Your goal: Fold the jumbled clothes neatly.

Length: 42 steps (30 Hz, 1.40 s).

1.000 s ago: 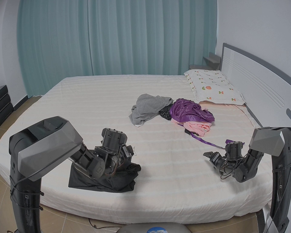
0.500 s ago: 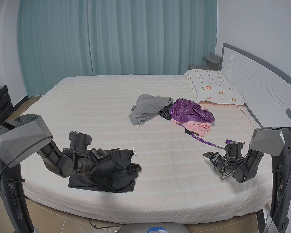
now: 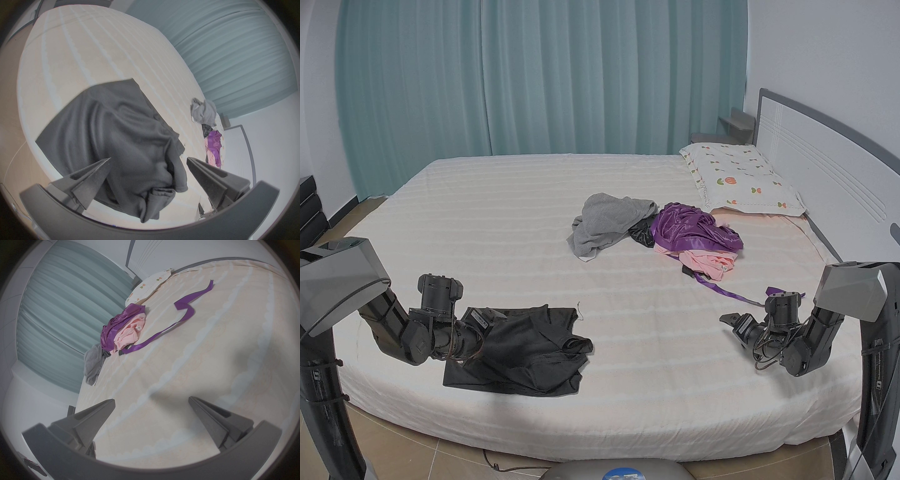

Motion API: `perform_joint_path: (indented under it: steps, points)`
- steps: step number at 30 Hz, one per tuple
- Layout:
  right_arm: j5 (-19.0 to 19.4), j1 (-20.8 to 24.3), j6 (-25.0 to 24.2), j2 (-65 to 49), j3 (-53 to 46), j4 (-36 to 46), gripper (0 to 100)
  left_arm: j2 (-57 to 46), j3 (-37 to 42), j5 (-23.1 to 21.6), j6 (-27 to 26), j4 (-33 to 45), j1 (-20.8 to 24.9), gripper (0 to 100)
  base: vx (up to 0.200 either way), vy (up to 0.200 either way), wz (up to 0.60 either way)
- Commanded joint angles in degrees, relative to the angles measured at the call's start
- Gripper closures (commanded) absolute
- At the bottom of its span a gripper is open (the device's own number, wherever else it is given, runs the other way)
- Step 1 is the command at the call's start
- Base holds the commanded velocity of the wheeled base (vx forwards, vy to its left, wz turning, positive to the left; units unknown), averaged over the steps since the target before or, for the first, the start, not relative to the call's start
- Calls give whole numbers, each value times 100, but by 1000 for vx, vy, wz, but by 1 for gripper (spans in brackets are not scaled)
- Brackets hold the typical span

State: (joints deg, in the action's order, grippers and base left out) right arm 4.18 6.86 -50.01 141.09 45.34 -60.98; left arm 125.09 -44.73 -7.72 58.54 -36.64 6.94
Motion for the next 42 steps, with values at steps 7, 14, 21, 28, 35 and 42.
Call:
perform_joint_path:
  steps: [7, 14, 21, 28, 35, 42]
  points:
    - [4, 8, 0, -3, -16, -2, 0, 147, 8, 60, -80, -18, 18, 0, 0, 200, 0]
    - [4, 8, 0, -3, -7, -2, 0, 147, 17, 60, -80, -18, 27, 0, 0, 200, 0]
    - [4, 8, 0, -3, -7, -2, 0, 156, 52, 69, -194, -18, 36, 0, 0, 200, 0]
    - [4, 8, -9, -3, -7, -2, 0, 156, 52, 77, -194, -18, 36, 0, 0, 200, 0]
    - [13, 131, -27, -302, -236, -266, 0, 156, 61, 86, -203, -18, 45, 0, 0, 200, 0]
    - [-23, 1001, 17, -1242, -1009, -257, 0, 191, 61, 104, -317, -18, 45, 0, 0, 29, 0]
